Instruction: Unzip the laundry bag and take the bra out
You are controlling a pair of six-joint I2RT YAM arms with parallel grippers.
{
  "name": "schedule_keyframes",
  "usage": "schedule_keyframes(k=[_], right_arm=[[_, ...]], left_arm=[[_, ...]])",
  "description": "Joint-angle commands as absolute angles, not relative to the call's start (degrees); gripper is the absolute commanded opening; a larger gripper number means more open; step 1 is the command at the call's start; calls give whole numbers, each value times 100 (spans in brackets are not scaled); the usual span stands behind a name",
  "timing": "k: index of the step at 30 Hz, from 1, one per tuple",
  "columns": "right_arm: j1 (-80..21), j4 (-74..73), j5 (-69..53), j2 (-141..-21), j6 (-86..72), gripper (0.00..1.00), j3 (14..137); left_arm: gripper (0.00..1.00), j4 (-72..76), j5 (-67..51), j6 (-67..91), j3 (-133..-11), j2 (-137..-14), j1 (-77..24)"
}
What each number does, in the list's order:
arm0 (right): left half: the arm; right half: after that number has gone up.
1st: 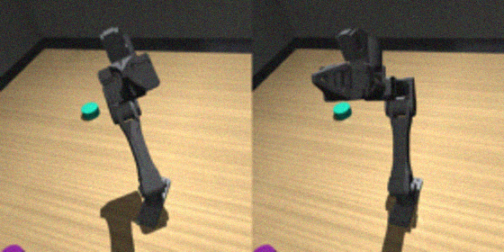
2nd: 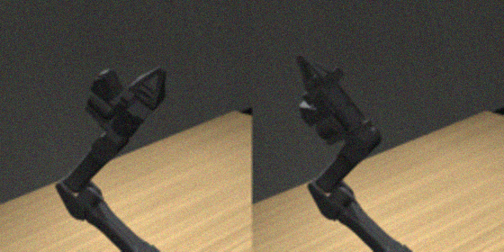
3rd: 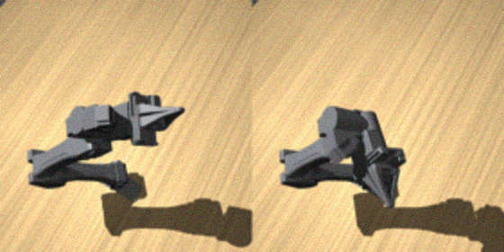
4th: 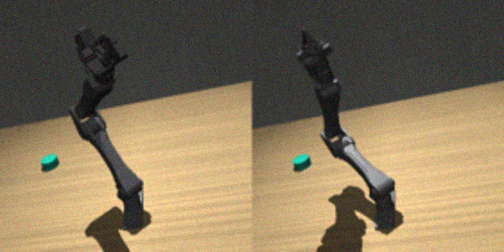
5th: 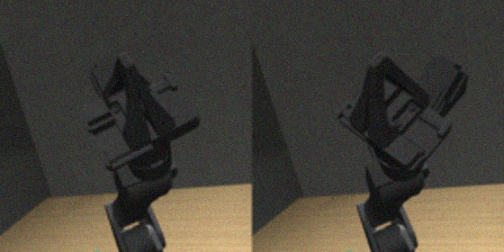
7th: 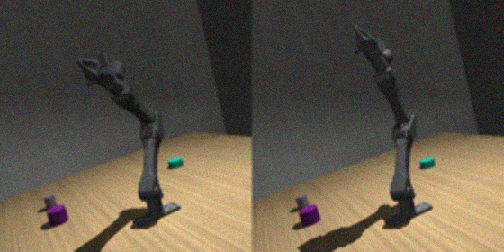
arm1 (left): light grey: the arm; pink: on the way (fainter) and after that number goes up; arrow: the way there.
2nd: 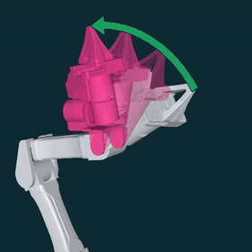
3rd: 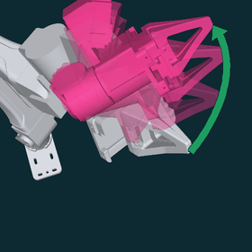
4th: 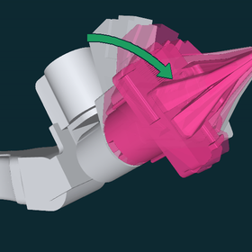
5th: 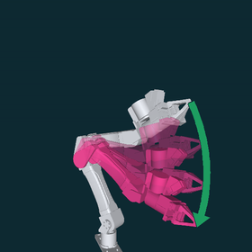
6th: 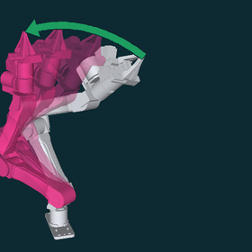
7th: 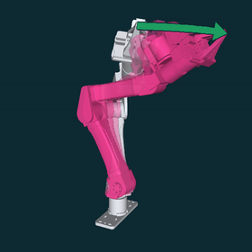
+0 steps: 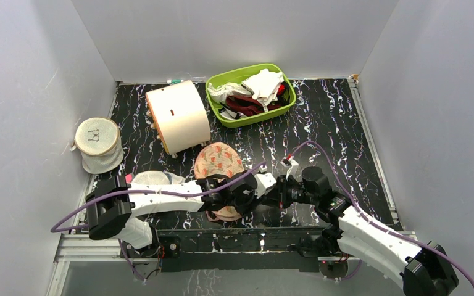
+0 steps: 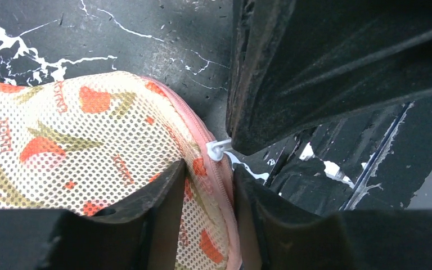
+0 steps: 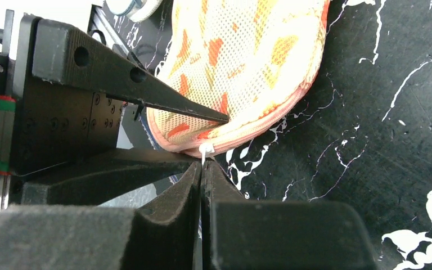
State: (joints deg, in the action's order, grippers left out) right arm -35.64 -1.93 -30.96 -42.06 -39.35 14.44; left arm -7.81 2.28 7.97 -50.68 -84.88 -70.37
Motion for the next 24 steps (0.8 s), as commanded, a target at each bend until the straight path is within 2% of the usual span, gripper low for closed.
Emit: schedule_keyframes(k=[1,6,12,24], right_arm=[[-3590,324,-3227,-4150,-3976,0,1428],[-3592,110,-2991,-4268,-3885,0,1549],[-3591,280,-2541,-4368,-4053,0,1590],[-3592,412,-2281,-4860,-4025,0,1793]], left_arm=[[28,-981,629,827,-4973,-8118,-7076],[11,-1201,855,826,-4821,-7692,-7075],[0,-1146,681,557,-4590,-7180,-7075],[0,-932,509,249,-4255,-6287,-7075]])
